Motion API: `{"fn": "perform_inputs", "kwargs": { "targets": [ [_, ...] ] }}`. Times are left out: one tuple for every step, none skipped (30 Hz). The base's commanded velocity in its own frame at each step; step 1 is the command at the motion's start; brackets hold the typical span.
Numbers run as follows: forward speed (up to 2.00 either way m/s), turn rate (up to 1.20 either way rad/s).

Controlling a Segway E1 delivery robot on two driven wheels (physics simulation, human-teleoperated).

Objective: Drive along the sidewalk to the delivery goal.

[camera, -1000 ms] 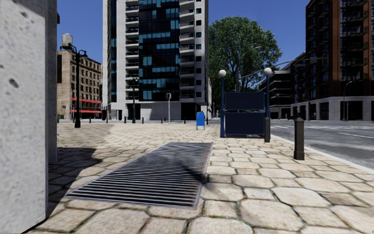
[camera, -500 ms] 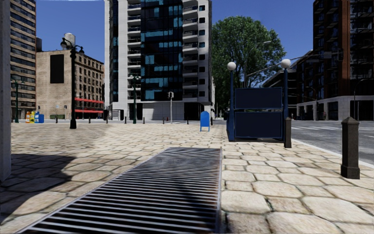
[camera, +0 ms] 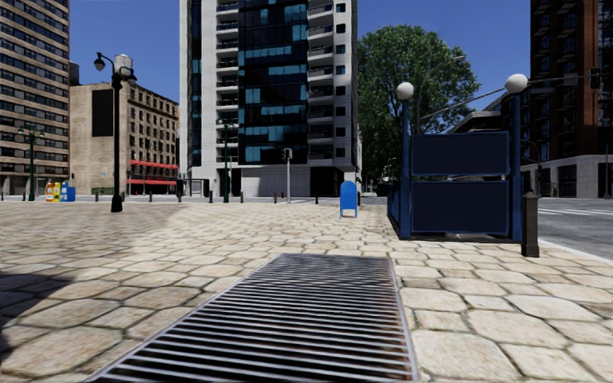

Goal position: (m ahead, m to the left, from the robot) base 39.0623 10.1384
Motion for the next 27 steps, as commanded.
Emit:
{"fn": "perform_inputs", "kwargs": {
  "targets": [
    [2.00, 0.00],
    [2.00, 0.00],
    [2.00, 0.00],
    [2.00, 0.00],
    [2.00, 0.00],
    [2.00, 0.00],
    [2.00, 0.00],
    [2.00, 0.00],
    [2.00, 0.00],
    [2.00, 0.00],
    [2.00, 0.00],
    [2.00, 0.00],
    [2.00, 0.00],
    [2.00, 0.00],
    [2.00, 0.00],
    [2.00, 0.00],
    [2.00, 0.00],
    [2.00, 0.00],
    [2.00, 0.00],
    [2.00, 0.00],
    [2.00, 0.00],
    [2.00, 0.00],
    [2.00, 0.00],
    [2.00, 0.00],
    [2.00, 0.00],
    [2.00, 0.00],
    [2.00, 0.00]
  ]
}}
